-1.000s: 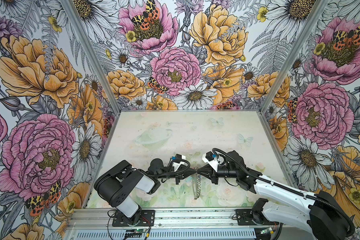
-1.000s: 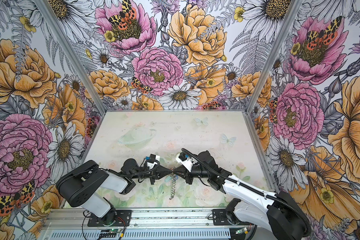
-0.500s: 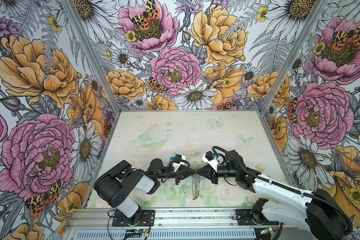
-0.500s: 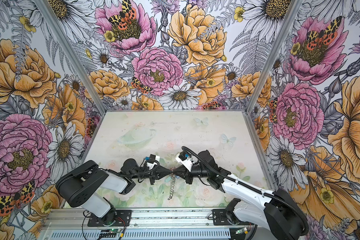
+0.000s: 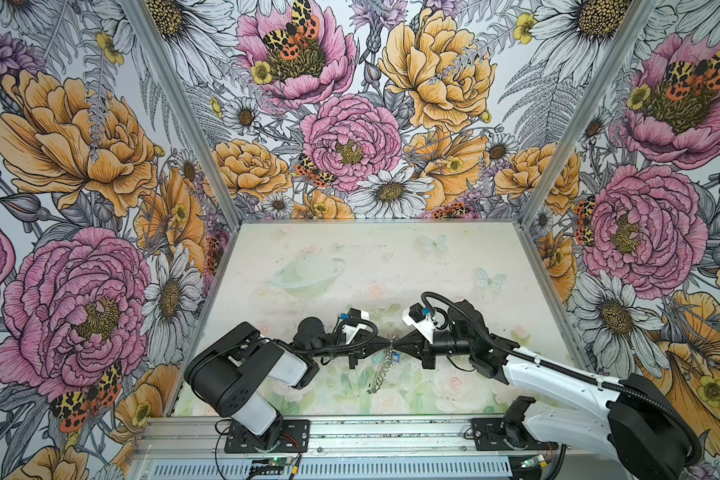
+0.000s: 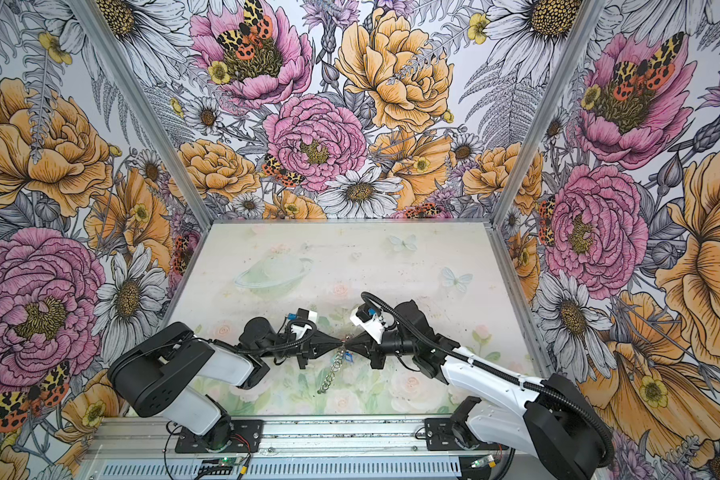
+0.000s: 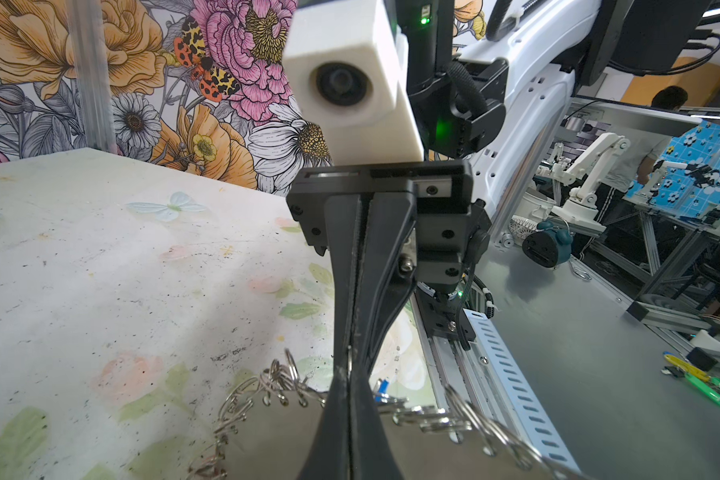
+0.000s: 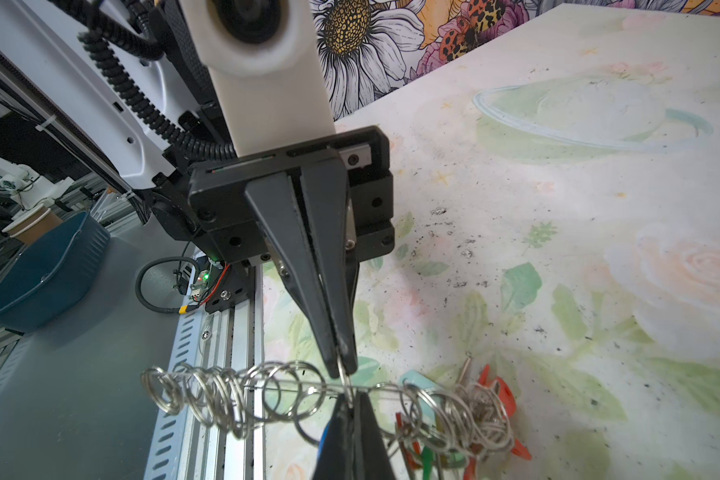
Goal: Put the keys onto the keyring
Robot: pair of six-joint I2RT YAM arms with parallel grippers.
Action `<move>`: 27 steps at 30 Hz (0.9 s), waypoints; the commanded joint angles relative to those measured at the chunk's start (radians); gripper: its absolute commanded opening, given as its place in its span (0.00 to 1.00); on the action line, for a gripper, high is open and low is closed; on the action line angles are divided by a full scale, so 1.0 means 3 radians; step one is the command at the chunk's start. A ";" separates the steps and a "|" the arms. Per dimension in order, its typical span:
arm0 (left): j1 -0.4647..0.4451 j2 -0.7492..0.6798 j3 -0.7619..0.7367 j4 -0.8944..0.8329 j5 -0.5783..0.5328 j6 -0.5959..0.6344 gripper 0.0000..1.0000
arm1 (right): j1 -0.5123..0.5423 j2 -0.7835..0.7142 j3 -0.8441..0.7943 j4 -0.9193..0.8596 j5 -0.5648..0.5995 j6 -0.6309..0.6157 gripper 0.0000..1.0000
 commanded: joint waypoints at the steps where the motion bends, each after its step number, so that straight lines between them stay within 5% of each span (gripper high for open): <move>1: 0.0023 0.0002 -0.0005 0.0268 0.0053 0.0054 0.00 | -0.0009 -0.0078 0.0139 -0.0129 0.0022 -0.0015 0.01; 4: 0.0023 0.0009 -0.0021 0.0268 0.0042 0.0053 0.02 | -0.0011 -0.0066 0.0330 -0.0422 0.0198 -0.0061 0.00; 13: 0.0223 -0.0193 -0.0117 0.0009 -0.0192 0.0084 0.30 | 0.0099 0.0068 0.1118 -0.1774 0.0900 -0.0286 0.00; 19: 0.0116 -0.0716 0.0120 -0.1281 -0.0391 0.0547 0.32 | 0.0264 0.0359 0.1652 -0.2690 0.1253 -0.0529 0.00; 27: 0.0013 -0.0845 0.0190 -0.1530 -0.0395 0.0676 0.31 | 0.0279 0.0654 0.2232 -0.3257 0.1201 -0.0778 0.00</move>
